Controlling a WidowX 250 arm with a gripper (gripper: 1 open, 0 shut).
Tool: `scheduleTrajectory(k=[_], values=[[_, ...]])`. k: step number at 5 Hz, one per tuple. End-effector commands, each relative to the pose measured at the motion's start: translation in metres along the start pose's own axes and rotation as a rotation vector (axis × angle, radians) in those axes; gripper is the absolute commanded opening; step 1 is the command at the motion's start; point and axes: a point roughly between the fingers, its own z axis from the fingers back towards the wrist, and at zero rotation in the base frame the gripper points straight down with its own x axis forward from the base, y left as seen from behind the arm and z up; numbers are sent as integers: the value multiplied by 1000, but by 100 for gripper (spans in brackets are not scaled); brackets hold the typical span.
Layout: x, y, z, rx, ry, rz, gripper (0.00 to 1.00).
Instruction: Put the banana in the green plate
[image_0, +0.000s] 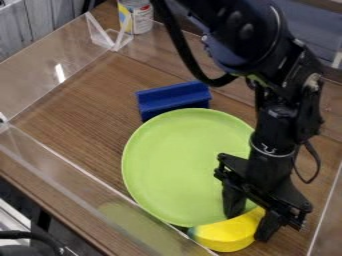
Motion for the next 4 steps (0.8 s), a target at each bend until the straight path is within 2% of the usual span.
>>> scheduleTrajectory(k=[1,4], values=[[3,2,9,-11,-33,6,100],[3,3,11,-15,-31,12,100]])
